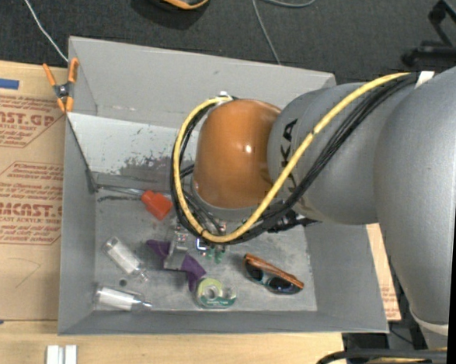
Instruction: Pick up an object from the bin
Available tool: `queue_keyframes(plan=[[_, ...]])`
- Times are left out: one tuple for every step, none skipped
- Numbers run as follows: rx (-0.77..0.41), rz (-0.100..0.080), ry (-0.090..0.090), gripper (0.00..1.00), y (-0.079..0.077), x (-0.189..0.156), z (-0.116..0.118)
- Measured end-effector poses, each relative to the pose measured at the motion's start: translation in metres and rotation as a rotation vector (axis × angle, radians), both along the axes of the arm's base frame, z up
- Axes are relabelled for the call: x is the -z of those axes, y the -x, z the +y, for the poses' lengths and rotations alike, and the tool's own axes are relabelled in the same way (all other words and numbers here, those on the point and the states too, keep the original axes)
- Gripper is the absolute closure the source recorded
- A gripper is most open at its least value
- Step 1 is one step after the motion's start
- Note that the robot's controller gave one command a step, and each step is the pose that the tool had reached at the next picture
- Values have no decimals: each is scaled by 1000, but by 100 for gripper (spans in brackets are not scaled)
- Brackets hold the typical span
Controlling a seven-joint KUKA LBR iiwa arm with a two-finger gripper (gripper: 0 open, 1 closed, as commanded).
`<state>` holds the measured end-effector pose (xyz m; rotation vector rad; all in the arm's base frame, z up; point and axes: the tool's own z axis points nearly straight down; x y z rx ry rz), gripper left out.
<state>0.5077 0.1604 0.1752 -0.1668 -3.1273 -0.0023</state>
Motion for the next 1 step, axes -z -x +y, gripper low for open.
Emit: queue_keyframes(plan=[[-6, -6, -1, 100, -4, 46, 6]])
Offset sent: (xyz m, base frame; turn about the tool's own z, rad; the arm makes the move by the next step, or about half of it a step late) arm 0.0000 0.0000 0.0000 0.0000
